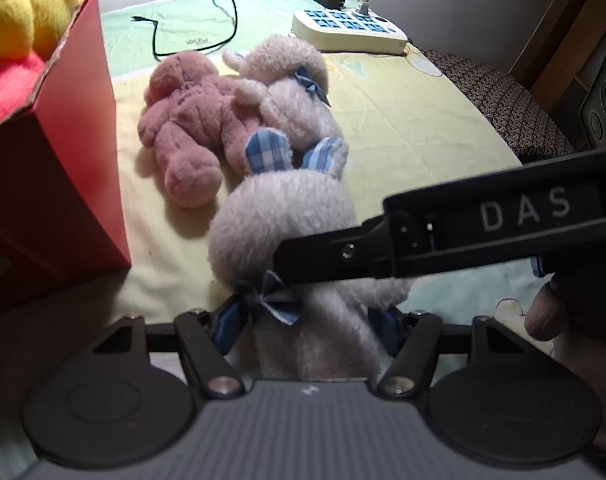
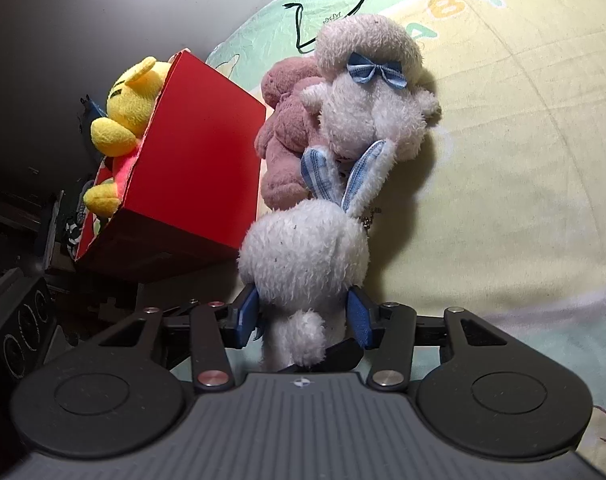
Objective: Organize objects
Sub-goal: 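Carry the white bunny with the right gripper over the red box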
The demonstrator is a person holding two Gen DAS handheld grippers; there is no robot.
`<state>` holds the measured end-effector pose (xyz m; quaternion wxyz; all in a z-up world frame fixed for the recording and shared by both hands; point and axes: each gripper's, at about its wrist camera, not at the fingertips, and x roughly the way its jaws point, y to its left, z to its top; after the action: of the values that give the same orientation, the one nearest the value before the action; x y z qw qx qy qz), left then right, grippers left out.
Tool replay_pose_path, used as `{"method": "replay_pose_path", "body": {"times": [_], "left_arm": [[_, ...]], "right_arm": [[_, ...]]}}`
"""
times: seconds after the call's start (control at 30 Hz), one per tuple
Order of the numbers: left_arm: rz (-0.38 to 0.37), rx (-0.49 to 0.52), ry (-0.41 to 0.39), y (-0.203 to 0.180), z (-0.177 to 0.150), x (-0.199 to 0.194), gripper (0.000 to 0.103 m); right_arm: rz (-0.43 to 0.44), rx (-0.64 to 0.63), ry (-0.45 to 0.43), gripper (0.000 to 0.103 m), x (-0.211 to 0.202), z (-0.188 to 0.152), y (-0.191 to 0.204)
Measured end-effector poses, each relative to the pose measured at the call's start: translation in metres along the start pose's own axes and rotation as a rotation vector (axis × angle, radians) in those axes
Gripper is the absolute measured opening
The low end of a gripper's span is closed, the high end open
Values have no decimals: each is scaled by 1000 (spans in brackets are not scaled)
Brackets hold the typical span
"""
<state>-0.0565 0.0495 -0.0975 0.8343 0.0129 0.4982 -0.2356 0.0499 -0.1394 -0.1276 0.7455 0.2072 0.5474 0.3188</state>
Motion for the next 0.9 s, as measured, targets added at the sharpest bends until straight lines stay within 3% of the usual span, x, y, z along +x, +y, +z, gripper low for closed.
{"method": "replay_pose_path", "body": {"times": [0.5,0.9], "left_arm": [[-11,60,-65,-15,5,-37,66],[-4,100,-267,-14,22,-107,66]], "right_arm": [[48,-121,-74,45,-41,-3,31],[122,-218,-254,45,-78,9,88]]}}
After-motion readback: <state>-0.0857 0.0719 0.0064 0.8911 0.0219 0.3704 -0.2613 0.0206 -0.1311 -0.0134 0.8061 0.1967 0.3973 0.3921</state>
